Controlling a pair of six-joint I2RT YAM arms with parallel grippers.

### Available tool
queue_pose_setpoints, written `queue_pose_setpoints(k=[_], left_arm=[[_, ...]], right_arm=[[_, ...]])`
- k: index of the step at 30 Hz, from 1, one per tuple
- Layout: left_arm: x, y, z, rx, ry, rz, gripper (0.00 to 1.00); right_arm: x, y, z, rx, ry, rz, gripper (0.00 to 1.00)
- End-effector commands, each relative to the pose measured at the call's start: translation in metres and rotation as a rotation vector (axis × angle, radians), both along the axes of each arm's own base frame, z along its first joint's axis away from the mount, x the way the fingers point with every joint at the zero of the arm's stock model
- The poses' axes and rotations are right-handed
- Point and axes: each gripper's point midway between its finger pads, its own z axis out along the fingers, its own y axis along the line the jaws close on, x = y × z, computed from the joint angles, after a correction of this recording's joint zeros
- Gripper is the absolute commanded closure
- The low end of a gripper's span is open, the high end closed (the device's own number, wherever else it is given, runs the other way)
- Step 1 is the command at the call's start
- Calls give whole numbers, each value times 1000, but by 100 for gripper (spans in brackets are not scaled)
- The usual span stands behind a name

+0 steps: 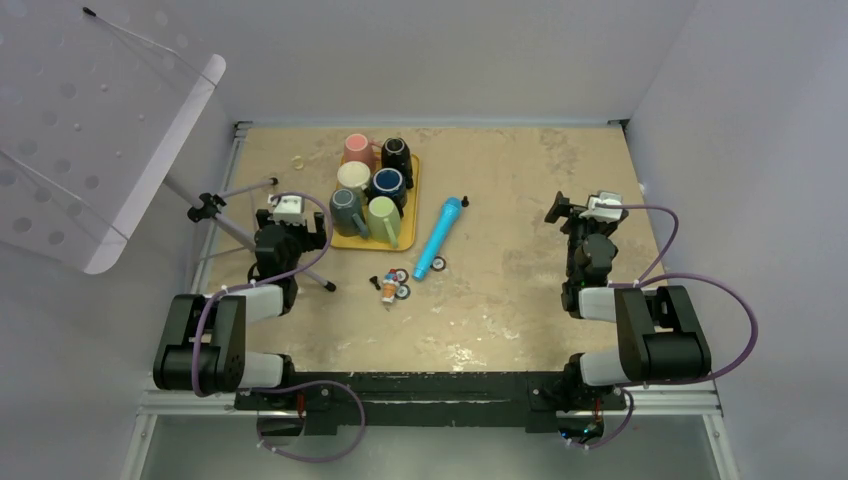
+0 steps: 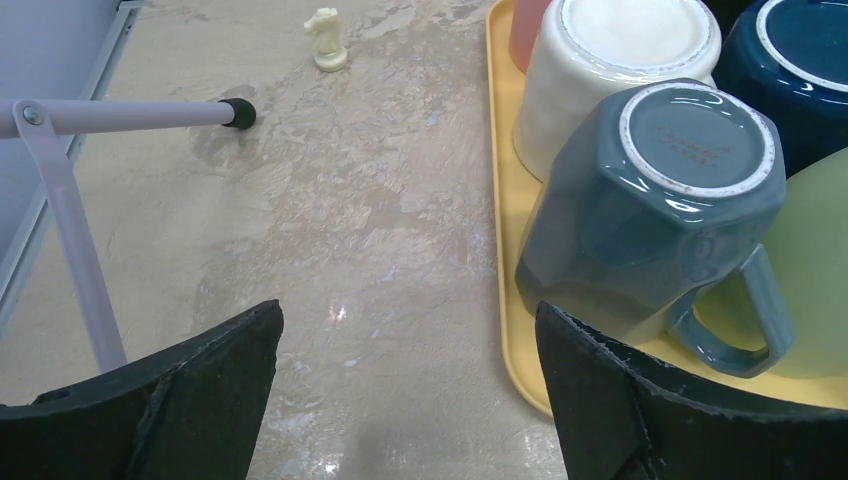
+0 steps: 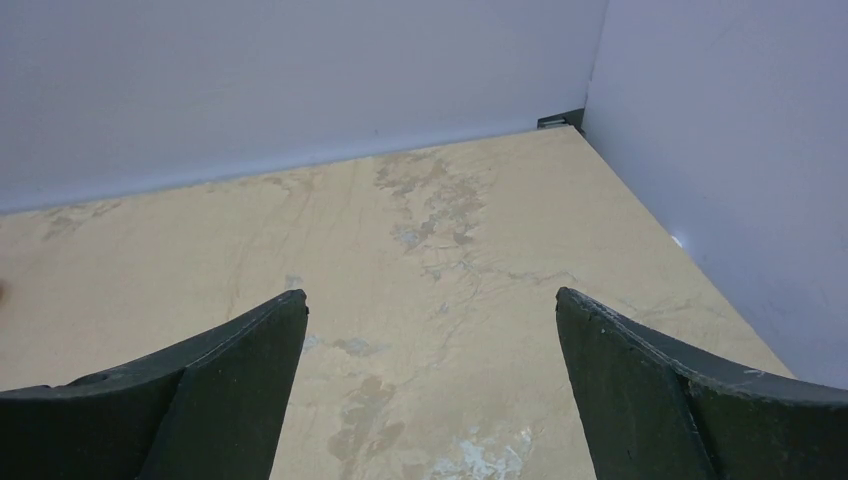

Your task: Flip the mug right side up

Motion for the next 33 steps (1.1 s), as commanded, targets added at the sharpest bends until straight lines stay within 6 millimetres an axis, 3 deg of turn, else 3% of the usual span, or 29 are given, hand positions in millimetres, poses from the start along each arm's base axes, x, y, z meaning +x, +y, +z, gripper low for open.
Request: queue_pose_setpoints(k=[1, 4, 7, 13, 16, 19, 23, 28, 33], left_arm=[[7, 2, 22, -19, -86, 11, 0], [7, -5, 24, -15, -89, -30, 0], [0, -35, 37, 36, -71, -236, 0], [-19, -85, 99, 189, 47, -676, 0], [-49, -113, 126, 316, 78, -934, 0], [-77, -140, 127, 568, 182, -1156, 3], [-97, -167, 102, 867, 231, -1400, 12], [-87, -197, 69, 1251, 180, -1586, 13], [-52, -224, 36, 1458, 194, -1590, 21]], right_arm=[[-1, -6, 25, -8, -84, -34, 2], [-1, -7, 25, -10, -84, -36, 2], [-3, -9, 26, -15, -88, -49, 2], [-3, 8, 43, -44, -30, 48, 2], [-3, 26, 62, -15, -10, 147, 2], [-6, 60, 79, -17, -39, 334, 2], [-9, 89, 92, -4, -31, 494, 2], [-12, 105, 94, 21, -24, 578, 2], [-13, 107, 88, 29, -16, 593, 2]])
